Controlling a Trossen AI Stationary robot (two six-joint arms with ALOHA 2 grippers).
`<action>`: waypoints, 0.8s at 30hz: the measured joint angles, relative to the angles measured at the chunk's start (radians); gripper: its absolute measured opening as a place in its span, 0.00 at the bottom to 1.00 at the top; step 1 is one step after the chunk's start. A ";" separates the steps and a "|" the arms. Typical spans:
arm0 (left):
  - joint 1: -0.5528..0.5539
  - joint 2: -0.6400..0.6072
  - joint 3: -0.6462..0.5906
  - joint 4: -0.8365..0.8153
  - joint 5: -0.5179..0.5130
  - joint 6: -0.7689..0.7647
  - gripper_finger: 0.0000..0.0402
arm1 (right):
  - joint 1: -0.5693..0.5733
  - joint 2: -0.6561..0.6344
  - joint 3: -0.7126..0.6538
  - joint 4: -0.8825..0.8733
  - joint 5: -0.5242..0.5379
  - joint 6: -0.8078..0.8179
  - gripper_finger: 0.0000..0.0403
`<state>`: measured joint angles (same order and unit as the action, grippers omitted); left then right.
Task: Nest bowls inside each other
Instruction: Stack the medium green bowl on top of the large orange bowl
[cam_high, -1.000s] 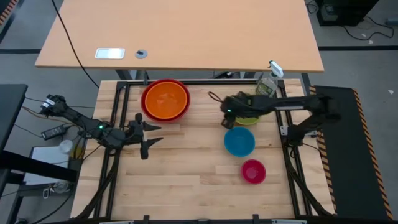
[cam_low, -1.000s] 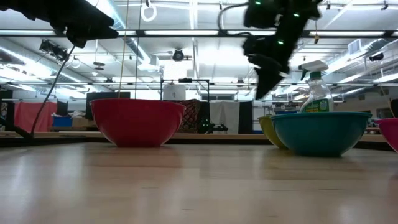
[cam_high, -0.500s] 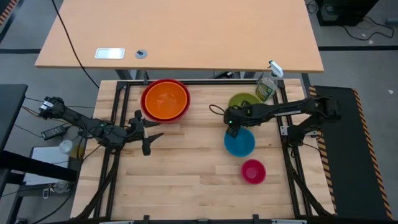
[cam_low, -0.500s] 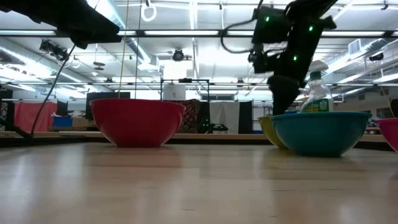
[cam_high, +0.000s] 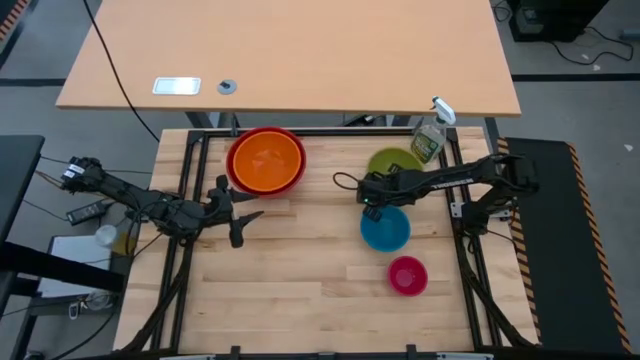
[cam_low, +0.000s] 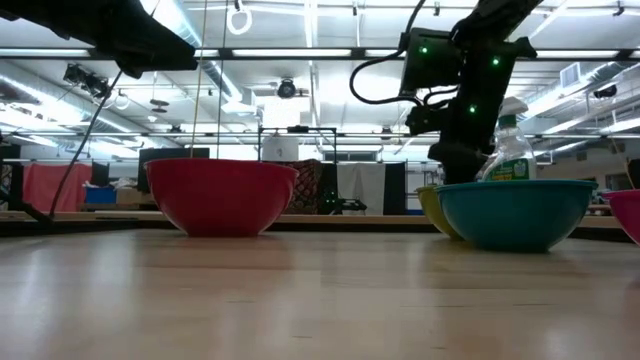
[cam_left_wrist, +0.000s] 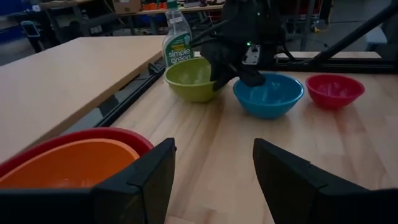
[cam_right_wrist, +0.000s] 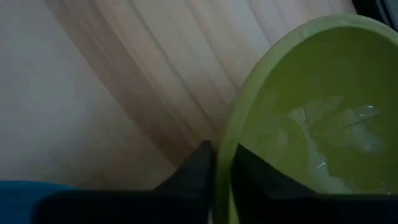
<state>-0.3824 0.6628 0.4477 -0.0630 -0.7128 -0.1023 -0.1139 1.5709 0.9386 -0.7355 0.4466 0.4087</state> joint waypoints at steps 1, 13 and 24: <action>0.000 0.000 0.000 0.000 0.000 0.002 0.55 | 0.000 0.000 0.000 -0.002 -0.007 0.001 0.08; 0.000 0.000 0.000 0.013 0.001 0.013 0.55 | 0.052 0.000 0.116 0.013 -0.032 -0.073 0.06; 0.000 0.000 0.000 0.016 0.001 0.017 0.55 | 0.095 0.032 0.331 0.253 -0.043 -0.381 0.07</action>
<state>-0.3824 0.6628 0.4477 -0.0475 -0.7116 -0.0852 -0.0187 1.6030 1.2699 -0.4824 0.4038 0.0274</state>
